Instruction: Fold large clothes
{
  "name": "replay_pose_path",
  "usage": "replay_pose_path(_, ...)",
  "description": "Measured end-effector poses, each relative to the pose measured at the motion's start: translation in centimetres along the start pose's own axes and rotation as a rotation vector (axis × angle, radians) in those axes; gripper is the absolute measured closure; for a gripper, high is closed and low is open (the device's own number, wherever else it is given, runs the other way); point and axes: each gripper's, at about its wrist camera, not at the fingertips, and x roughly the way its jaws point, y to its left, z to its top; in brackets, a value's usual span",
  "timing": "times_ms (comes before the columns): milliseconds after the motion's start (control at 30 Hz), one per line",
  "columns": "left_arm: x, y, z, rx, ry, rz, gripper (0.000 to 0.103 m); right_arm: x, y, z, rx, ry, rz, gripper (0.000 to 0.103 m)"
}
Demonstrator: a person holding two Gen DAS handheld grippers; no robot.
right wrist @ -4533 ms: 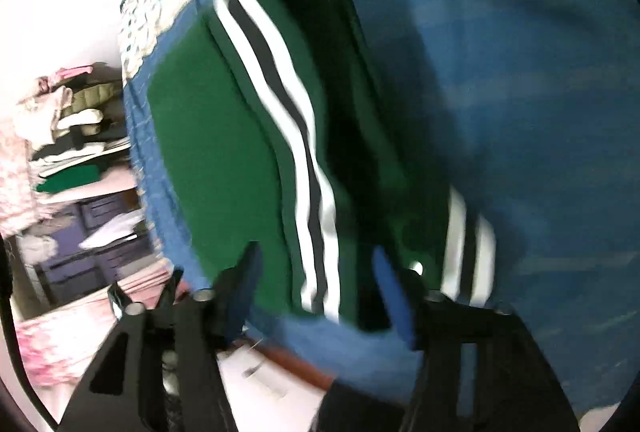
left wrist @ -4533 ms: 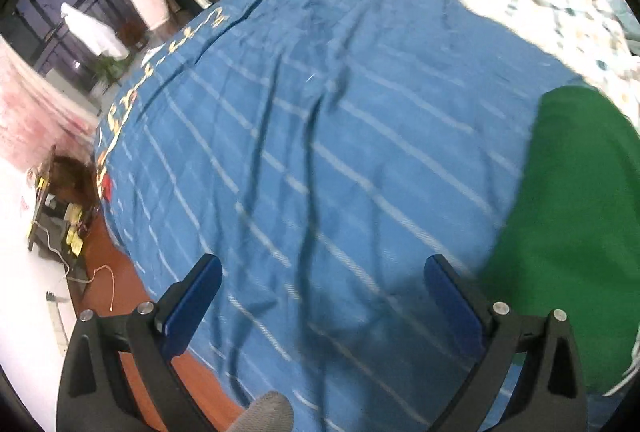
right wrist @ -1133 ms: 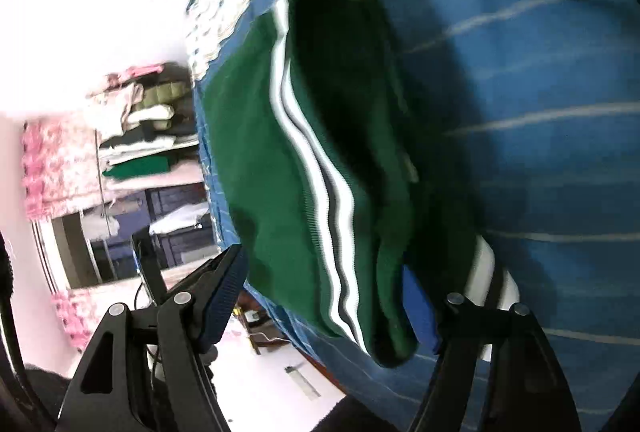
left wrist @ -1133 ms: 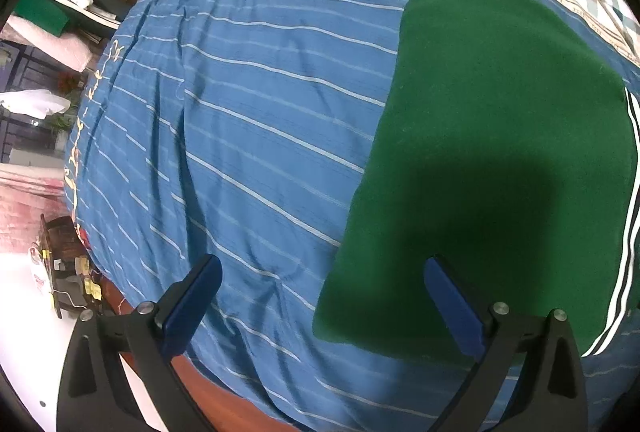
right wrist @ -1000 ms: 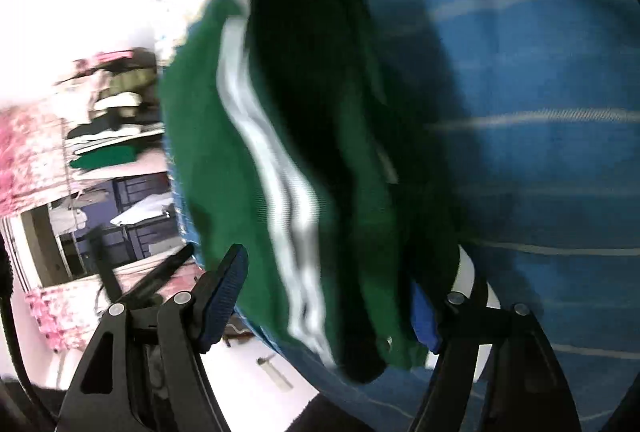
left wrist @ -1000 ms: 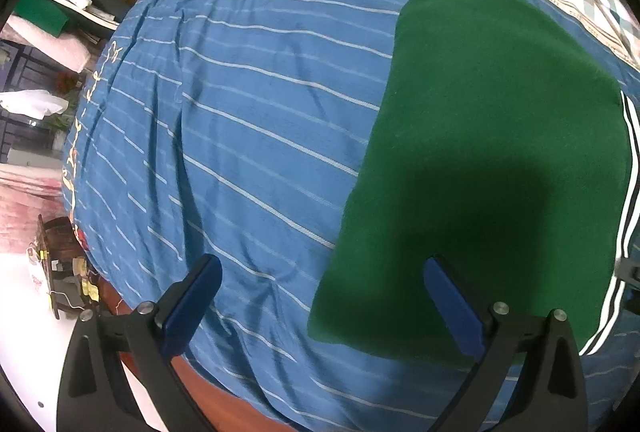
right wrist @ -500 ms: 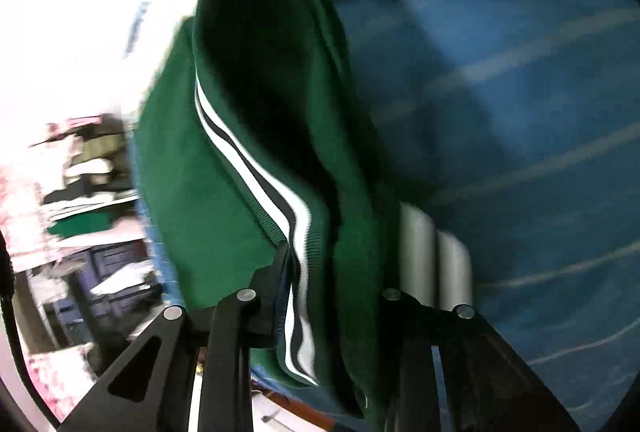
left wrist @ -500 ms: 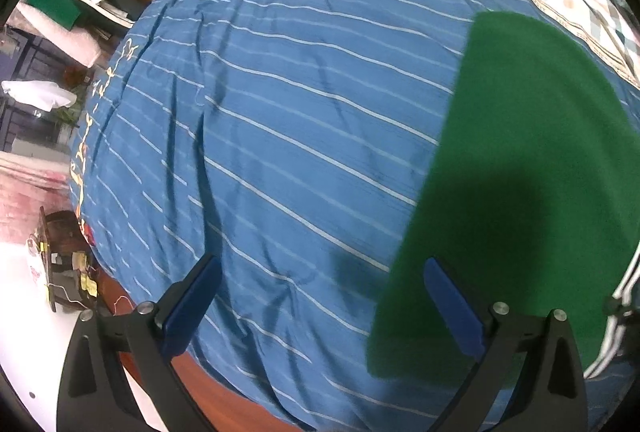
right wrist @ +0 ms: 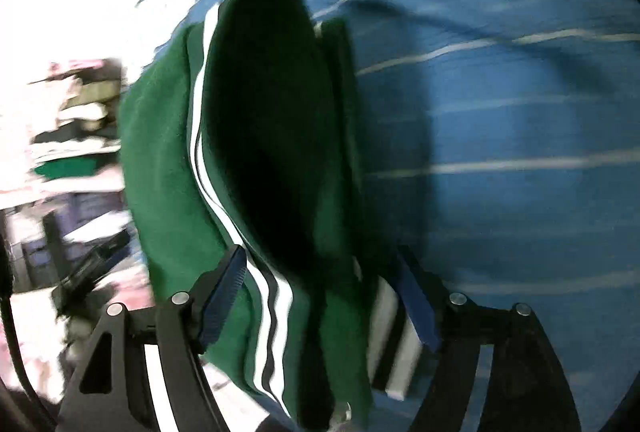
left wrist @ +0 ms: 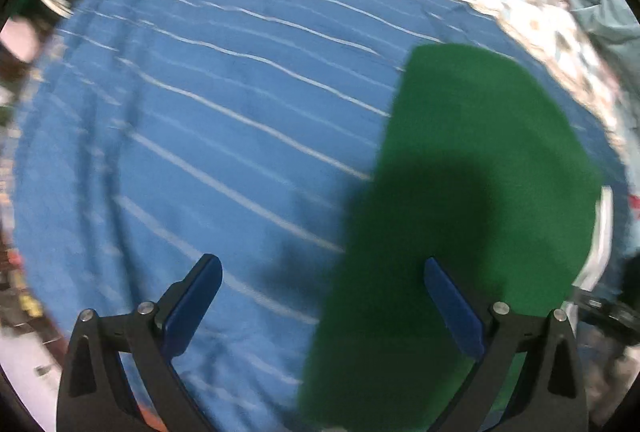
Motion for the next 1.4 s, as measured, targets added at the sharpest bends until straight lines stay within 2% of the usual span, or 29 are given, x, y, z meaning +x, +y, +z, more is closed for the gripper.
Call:
replay_pose_path(100,1.6,0.1,0.4,-0.008,0.022,-0.184,0.000,2.7,-1.9,1.3,-0.012,0.082,0.162,0.024)
replay_pose_path(200,3.5,0.0,1.0,-0.010,0.065,-0.335,0.000,4.6,-1.9,2.4,-0.045,0.116,0.247,0.019)
replay_pose_path(267,4.5,-0.4,1.3,0.008,0.081,-0.383,0.000,5.0,-2.0,2.5,-0.059,0.123,0.260,0.018)
replay_pose_path(400,5.1,-1.2,2.1,0.067,0.062,-0.386,0.001,5.3,-1.3,2.6,-0.071,0.117,0.261,0.021)
replay_pose_path(433,5.2,-1.2,2.4,0.079,0.051,-0.393,0.003,5.2,-1.5,2.5,-0.062,0.112,0.264,0.022)
replay_pose_path(533,4.8,-2.1,2.5,0.124,0.028,-0.372,0.016,4.6,-2.0,2.1,-0.039,0.095,0.267,0.035)
replay_pose_path(600,4.3,-1.9,2.7,0.130,0.017,-0.380,0.023,3.6,-3.0,1.8,-0.017,0.080,0.274,0.046)
replay_pose_path(633,3.7,-1.8,3.0,0.132,0.008,-0.390,0.027,3.2,-3.2,1.6,-0.006,0.072,0.279,0.047)
replay_pose_path(700,2.9,-1.5,3.4,0.131,-0.007,-0.409,0.031,3.0,-2.4,1.8,0.025,0.058,0.295,0.052)
replay_pose_path(800,1.3,-0.4,4.4,0.123,-0.041,-0.438,0.032,2.0,-1.6,1.0,0.058,0.045,0.332,0.054)
replay_pose_path(900,0.9,1.9,5.8,0.120,-0.058,-0.426,0.032,2.0,-0.2,0.7,0.073,0.042,0.355,0.054)
replay_pose_path(1000,1.3,6.1,7.2,0.093,-0.059,-0.424,0.032,3.4,2.6,0.8,0.057,0.047,0.344,0.054)
replay_pose_path(1133,2.5,10.1,7.8,0.121,-0.005,-0.433,0.032,5.6,5.5,0.3,0.021,0.060,0.271,0.054)
replay_pose_path(1233,4.2,10.2,8.0,0.187,0.038,-0.454,0.030,7.1,5.4,-0.2,0.095,0.063,0.156,0.043)
replay_pose_path(1333,5.0,9.9,8.4,0.223,0.058,-0.505,0.024,6.2,3.9,-1.0,0.145,0.060,0.147,0.039)
replay_pose_path(1400,5.7,9.9,8.6,0.230,0.065,-0.541,0.022,5.7,3.8,-1.2,0.127,0.062,0.113,0.029)
